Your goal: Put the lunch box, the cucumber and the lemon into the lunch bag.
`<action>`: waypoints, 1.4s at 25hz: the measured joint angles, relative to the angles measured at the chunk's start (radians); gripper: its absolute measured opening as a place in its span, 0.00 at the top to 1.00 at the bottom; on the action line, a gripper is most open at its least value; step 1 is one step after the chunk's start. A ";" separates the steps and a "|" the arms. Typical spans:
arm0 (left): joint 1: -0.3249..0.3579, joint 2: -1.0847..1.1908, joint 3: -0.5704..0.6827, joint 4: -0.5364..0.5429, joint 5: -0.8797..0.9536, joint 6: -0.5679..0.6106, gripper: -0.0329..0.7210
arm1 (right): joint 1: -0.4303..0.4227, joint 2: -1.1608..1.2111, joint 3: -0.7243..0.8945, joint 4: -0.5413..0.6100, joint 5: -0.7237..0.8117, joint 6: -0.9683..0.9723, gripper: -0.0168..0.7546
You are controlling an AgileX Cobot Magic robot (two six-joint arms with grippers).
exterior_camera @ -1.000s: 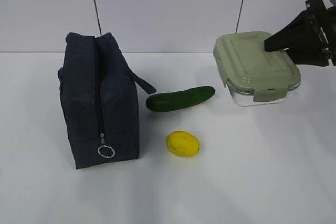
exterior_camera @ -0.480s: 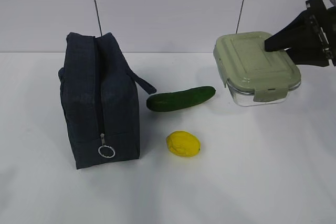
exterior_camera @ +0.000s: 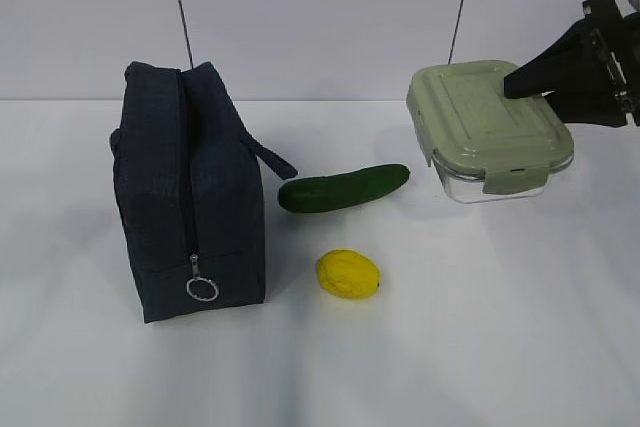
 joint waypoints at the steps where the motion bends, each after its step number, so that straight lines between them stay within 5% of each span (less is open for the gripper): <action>1: 0.000 0.044 -0.014 -0.018 -0.013 -0.001 0.34 | 0.000 0.000 0.000 0.000 0.000 0.002 0.46; 19: 0.000 0.865 -0.445 -0.189 -0.020 0.039 0.34 | 0.002 0.000 0.000 0.000 0.000 0.008 0.46; 35: 0.000 1.121 -0.478 -0.348 -0.103 0.261 0.34 | 0.002 0.000 0.000 0.000 0.000 0.008 0.46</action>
